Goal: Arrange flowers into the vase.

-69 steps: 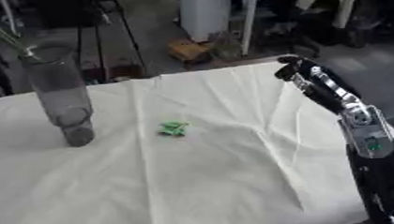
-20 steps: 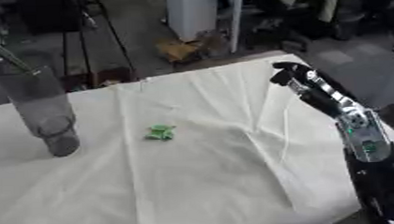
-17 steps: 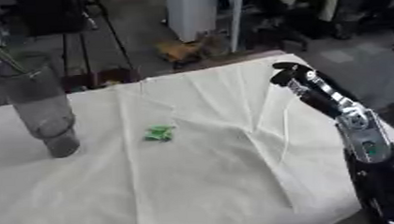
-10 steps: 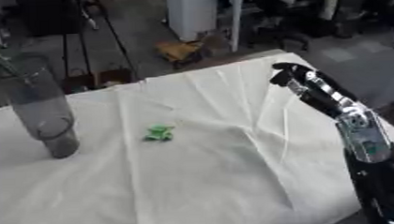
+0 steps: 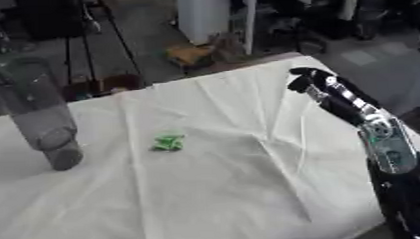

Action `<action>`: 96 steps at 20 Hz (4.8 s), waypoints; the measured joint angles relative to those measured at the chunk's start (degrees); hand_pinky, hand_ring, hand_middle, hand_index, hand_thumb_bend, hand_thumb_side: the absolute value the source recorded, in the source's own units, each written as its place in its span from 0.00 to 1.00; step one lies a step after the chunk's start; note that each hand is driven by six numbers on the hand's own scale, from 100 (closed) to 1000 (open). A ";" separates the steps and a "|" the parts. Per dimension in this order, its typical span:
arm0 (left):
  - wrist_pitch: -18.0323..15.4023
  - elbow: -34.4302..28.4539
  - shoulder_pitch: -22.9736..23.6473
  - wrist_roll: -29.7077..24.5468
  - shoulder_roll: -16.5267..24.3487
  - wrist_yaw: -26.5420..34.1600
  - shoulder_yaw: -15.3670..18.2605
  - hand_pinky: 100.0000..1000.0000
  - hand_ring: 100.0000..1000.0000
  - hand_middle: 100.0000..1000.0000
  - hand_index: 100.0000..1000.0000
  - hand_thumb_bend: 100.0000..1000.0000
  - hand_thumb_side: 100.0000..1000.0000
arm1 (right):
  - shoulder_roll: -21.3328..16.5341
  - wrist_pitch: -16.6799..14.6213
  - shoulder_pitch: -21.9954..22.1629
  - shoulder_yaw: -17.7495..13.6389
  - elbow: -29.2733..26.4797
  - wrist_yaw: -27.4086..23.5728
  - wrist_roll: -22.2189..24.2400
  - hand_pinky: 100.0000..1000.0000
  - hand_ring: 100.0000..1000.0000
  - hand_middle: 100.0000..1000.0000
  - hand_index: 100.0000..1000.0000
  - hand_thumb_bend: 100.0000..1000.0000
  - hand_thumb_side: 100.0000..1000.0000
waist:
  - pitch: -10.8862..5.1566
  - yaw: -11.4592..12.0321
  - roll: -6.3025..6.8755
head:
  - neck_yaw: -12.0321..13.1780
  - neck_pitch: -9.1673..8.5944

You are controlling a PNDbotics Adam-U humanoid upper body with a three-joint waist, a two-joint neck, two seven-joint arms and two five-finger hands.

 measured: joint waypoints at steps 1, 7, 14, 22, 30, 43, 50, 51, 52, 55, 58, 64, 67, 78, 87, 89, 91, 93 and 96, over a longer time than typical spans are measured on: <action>0.00 0.41 -0.13 0.00 0.00 -0.78 -0.08 0.00 0.00 0.00 0.00 0.47 0.73 | 0.00 -0.04 -0.01 0.01 0.00 0.00 0.05 0.81 0.76 0.64 0.90 0.00 0.82 | 0.02 -0.01 0.13 | 0.00 -0.09; -0.48 1.59 -0.26 0.88 0.00 -4.73 -0.11 0.00 0.00 0.00 0.06 0.56 0.74 | 0.00 -0.19 -0.06 0.03 0.00 0.00 0.22 0.81 0.76 0.64 0.90 0.00 0.82 | 0.13 -0.08 0.18 | 0.00 -0.33; -0.85 1.90 -0.26 2.38 -0.01 -5.86 -0.10 0.02 0.11 0.07 0.17 0.59 0.76 | -0.01 -0.20 -0.06 0.03 0.00 -0.01 0.22 0.81 0.76 0.64 0.90 0.00 0.82 | 0.13 -0.06 0.15 | -0.01 -0.37; -0.63 1.81 -0.26 2.92 -0.01 -6.00 -0.10 0.22 0.24 0.15 0.23 0.60 0.76 | -0.01 -0.21 -0.06 0.02 0.00 -0.04 0.23 0.81 0.76 0.64 0.90 0.00 0.82 | 0.13 0.00 -0.11 | -0.02 -0.38; -1.56 0.51 -0.27 1.98 0.48 -11.08 -0.13 0.51 0.55 0.45 0.40 0.66 0.71 | -0.01 -0.21 -0.05 -0.03 0.00 -0.05 0.23 0.81 0.76 0.64 0.90 0.00 0.82 | 0.13 0.02 -0.13 | -0.08 -0.38; -1.89 -0.71 -0.12 1.48 2.33 -16.67 0.34 0.59 0.61 0.49 0.44 0.65 0.69 | -0.01 -0.22 0.02 -0.09 0.02 -0.19 0.21 0.81 0.76 0.64 0.90 0.00 0.82 | 0.03 0.47 -0.25 | -0.35 -0.38; -1.46 -0.39 0.41 1.66 2.55 -15.31 0.60 0.59 0.60 0.48 0.44 0.63 0.70 | -0.01 -0.26 0.02 -0.16 0.03 -0.21 0.17 0.81 0.76 0.64 0.90 0.00 0.82 | -0.02 0.75 -0.88 | -0.63 -0.38; -1.51 -0.36 0.47 1.93 2.55 -14.80 0.61 0.59 0.60 0.48 0.44 0.63 0.69 | -0.01 -0.27 0.02 -0.21 0.04 -0.22 0.15 0.81 0.76 0.64 0.90 0.00 0.82 | -0.02 0.76 -0.95 | -0.65 -0.38; -1.61 -0.36 0.60 2.24 2.55 -14.33 0.61 0.59 0.60 0.48 0.44 0.64 0.69 | -0.01 -0.31 0.02 -0.25 0.05 -0.22 0.11 0.81 0.76 0.64 0.90 0.00 0.82 | -0.02 0.79 -0.99 | -0.67 -0.38; -1.92 -0.47 0.95 2.97 2.55 -13.51 0.60 0.59 0.61 0.48 0.44 0.64 0.69 | -0.01 -0.44 0.02 -0.38 0.08 -0.22 -0.01 0.81 0.76 0.64 0.90 0.00 0.82 | -0.02 0.87 -1.06 | -0.85 -0.38; -2.16 -1.35 1.43 3.18 2.55 -13.58 0.55 0.59 0.61 0.48 0.44 0.65 0.68 | -0.01 -0.47 0.02 -0.38 0.09 -0.22 -0.05 0.81 0.76 0.64 0.90 0.00 0.82 | -0.02 0.96 -1.07 | -1.03 -0.37; -2.93 -2.61 2.57 3.36 2.59 -16.65 0.16 0.60 0.61 0.49 0.45 0.67 0.67 | -0.01 -0.48 0.02 -0.39 0.12 -0.22 -0.04 0.81 0.76 0.64 0.90 0.00 0.82 | -0.02 1.05 -1.19 | -1.11 -0.37; -3.34 -3.29 3.07 3.50 2.60 -17.98 -0.17 0.61 0.62 0.50 0.46 0.69 0.70 | -0.01 -0.48 0.02 -0.39 0.15 -0.23 -0.04 0.81 0.76 0.63 0.90 0.00 0.82 | -0.02 1.08 -1.26 | -1.13 -0.37; -3.12 -3.59 4.46 0.10 2.60 -23.72 -0.87 0.79 0.82 0.75 0.70 0.83 0.77 | -0.01 -0.50 0.02 -0.39 0.23 -0.26 -0.01 0.81 0.76 0.63 0.90 0.00 0.82 | -0.02 1.29 -1.30 | -1.50 -0.37; -1.42 -2.52 6.04 -6.10 3.01 -31.87 -1.24 0.79 0.83 0.76 0.72 0.75 0.89 | -0.01 -0.64 0.02 -0.39 0.39 -0.28 0.13 0.81 0.76 0.63 0.90 0.00 0.82 | 0.00 1.44 -1.47 | -1.59 -0.37; -1.10 -1.77 6.35 -7.52 3.01 -33.08 -1.25 0.80 0.83 0.77 0.73 0.76 0.93 | -0.01 -0.68 0.02 -0.39 0.39 -0.28 0.16 0.81 0.76 0.63 0.90 0.00 0.83 | 0.00 1.46 -1.49 | -1.61 -0.37; -0.98 -1.13 6.48 -8.57 3.01 -34.29 -1.26 0.80 0.83 0.78 0.74 0.79 0.94 | -0.01 -0.68 0.02 -0.40 0.39 -0.28 0.17 0.81 0.76 0.63 0.90 0.00 0.83 | 0.00 1.55 -1.53 | -1.64 -0.37; -0.95 -0.94 6.67 -9.09 3.03 -35.79 -1.22 0.81 0.84 0.78 0.76 0.81 0.97 | -0.01 -0.69 0.02 -0.40 0.40 -0.28 0.17 0.81 0.76 0.63 0.90 0.00 0.83 | 0.00 1.64 -1.62 | -1.73 -0.37; -0.79 -1.37 6.93 -9.09 3.19 -38.26 -1.10 0.81 0.84 0.79 0.77 0.84 0.95 | -0.01 -0.69 0.02 -0.41 0.42 -0.28 0.16 0.81 0.76 0.63 0.90 0.00 0.83 | 0.00 1.76 -1.63 | -1.85 -0.37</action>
